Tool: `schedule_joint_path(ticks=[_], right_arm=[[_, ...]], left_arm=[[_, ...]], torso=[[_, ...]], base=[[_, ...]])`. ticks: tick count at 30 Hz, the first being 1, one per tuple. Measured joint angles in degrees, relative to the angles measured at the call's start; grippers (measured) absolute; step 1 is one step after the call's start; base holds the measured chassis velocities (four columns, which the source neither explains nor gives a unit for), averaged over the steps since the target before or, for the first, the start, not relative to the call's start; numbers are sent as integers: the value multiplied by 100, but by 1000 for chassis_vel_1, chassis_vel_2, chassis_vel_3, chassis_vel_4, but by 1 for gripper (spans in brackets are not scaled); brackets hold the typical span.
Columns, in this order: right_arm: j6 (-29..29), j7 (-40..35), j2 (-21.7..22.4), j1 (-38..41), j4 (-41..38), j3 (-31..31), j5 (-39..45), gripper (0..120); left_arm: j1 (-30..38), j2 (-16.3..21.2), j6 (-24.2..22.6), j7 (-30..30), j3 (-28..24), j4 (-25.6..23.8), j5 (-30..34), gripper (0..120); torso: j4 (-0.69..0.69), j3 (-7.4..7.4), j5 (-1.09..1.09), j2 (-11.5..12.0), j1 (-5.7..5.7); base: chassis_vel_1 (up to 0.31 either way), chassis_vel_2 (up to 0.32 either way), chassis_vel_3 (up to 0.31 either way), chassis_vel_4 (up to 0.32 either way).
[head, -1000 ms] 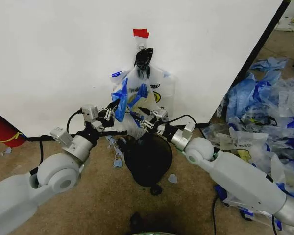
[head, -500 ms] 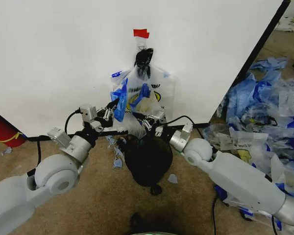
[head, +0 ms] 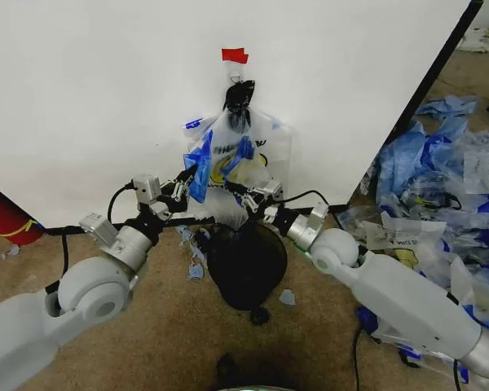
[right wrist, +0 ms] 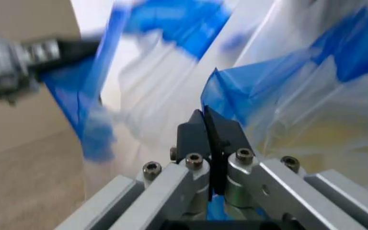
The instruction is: Pick up the garbage bag from the wall and place it over the trash bin.
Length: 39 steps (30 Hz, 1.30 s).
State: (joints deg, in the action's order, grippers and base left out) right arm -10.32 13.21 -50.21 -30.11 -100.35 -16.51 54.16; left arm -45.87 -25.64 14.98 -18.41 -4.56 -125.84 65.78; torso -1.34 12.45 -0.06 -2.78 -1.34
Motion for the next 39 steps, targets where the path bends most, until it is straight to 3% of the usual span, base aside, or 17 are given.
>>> schedule_joint_path(ticks=[12,18,27,35,37,39], right_arm=[[-242,-98,469,-1293,-602,1197,814,0],[-771,-320,217,-1828,-918,1365,1421,0],[-1121,-1979,-252,-2151,-958,1495,1223,0],[-1080,-3394,-417,-2058,-1191,1515,1936,0],[-963,-3325,-386,-2121,-1144,1504,1679,2],[-976,-2742,-291,-2193,-884,1506,1076,10]], left_arm=[[-66,-59,15,1,23,71,-54,0],[-48,-106,18,1,-25,96,-85,0],[24,-157,19,-2,-114,96,-123,0],[0,-166,23,-2,-114,96,-130,0],[0,-166,24,-2,-114,95,-132,0],[-1,-164,25,-2,-112,92,-133,0]], torso=[[-2,-1,-1,0,0],[0,-1,0,0,0],[-2,0,-1,0,0],[0,0,-1,0,0],[0,0,0,0,0],[-1,0,0,0,0]], base=[[0,0,0,0],[0,0,0,0],[0,0,0,0],[0,0,0,0],[0,0,0,0],[0,0,0,0]])
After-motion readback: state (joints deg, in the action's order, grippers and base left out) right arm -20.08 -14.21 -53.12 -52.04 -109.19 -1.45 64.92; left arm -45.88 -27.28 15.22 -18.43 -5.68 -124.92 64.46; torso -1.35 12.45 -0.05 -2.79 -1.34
